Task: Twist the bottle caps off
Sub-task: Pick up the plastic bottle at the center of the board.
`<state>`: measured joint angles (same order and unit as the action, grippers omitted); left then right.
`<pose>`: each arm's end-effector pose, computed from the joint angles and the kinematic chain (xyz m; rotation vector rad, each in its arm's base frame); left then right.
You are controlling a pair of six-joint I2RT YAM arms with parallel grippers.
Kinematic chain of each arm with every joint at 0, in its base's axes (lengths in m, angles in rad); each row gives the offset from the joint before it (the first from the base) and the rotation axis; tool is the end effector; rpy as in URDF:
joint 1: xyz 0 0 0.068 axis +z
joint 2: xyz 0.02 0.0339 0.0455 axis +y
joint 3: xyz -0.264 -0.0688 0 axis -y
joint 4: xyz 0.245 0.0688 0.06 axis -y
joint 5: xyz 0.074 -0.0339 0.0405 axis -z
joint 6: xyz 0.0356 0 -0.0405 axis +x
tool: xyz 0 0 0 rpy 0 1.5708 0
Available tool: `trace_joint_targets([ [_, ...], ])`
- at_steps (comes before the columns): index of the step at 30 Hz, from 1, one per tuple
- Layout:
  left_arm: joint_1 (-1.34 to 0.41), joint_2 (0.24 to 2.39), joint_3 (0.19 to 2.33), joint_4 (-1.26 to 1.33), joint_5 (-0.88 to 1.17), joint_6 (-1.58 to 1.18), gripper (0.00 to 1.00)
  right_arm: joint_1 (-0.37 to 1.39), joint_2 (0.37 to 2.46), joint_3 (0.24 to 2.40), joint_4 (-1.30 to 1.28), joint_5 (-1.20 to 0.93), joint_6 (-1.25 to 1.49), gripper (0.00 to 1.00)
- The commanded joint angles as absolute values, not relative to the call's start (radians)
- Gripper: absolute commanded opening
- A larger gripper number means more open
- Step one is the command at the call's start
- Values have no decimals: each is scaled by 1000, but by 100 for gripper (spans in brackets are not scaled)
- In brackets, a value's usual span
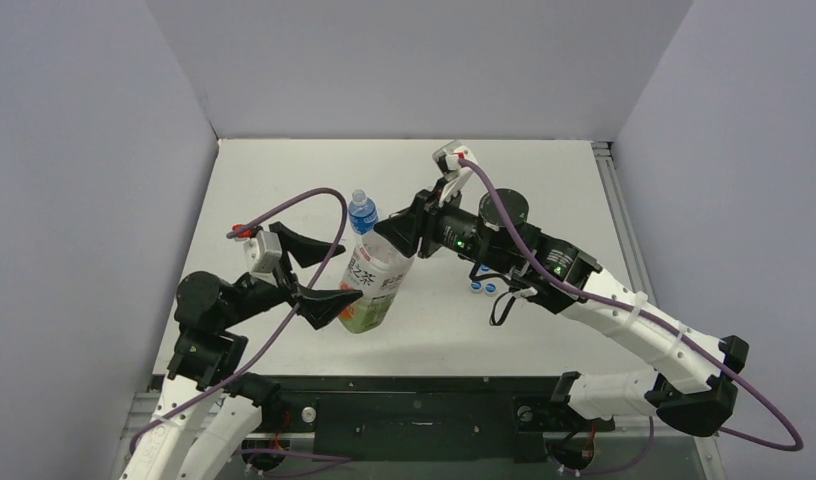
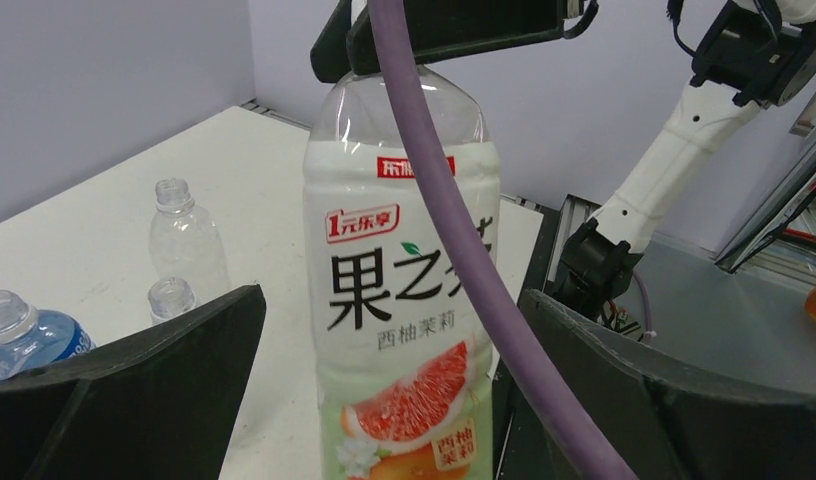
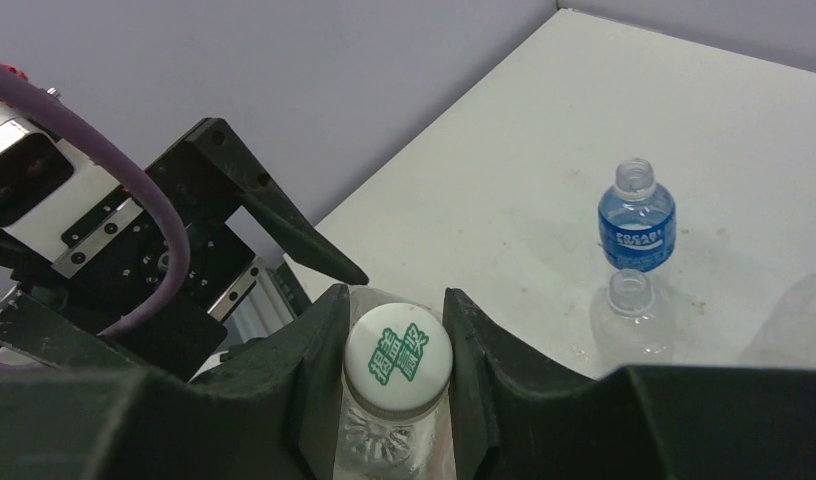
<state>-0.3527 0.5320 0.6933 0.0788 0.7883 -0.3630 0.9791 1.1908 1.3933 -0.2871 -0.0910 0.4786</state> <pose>0.1048 -0.0655 0.3696 0.6943 1.3264 -1.1058 0.1418 0.2168 0.4575 -0.5168 1.7188 1.1582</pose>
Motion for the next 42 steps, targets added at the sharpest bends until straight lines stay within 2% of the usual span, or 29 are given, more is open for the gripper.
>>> trace_joint_targets([
  [1, -357, 518, 722, 52, 813, -297, 97, 1008, 1199, 1450, -175, -115, 446, 0],
  [9, -357, 498, 729, 53, 880, -326, 97, 903, 1137, 1402, -105, -302, 428, 0],
  [15, -357, 511, 730, 77, 945, -365, 97, 844, 1075, 1284, 153, -620, 426, 0],
  [21, -358, 518, 761, 114, 965, -438, 96, 803, 1115, 1321, 129, -882, 406, 0],
  [30, -360, 562, 769, 180, 1113, -591, 97, 822, 1156, 1306, 318, -919, 463, 0],
  [41, -371, 574, 770, 179, 1132, -595, 98, 848, 1251, 1377, 416, -900, 468, 0],
  [42, -372, 579, 770, 183, 1136, -590, 94, 847, 1250, 1370, 429, -894, 466, 0],
])
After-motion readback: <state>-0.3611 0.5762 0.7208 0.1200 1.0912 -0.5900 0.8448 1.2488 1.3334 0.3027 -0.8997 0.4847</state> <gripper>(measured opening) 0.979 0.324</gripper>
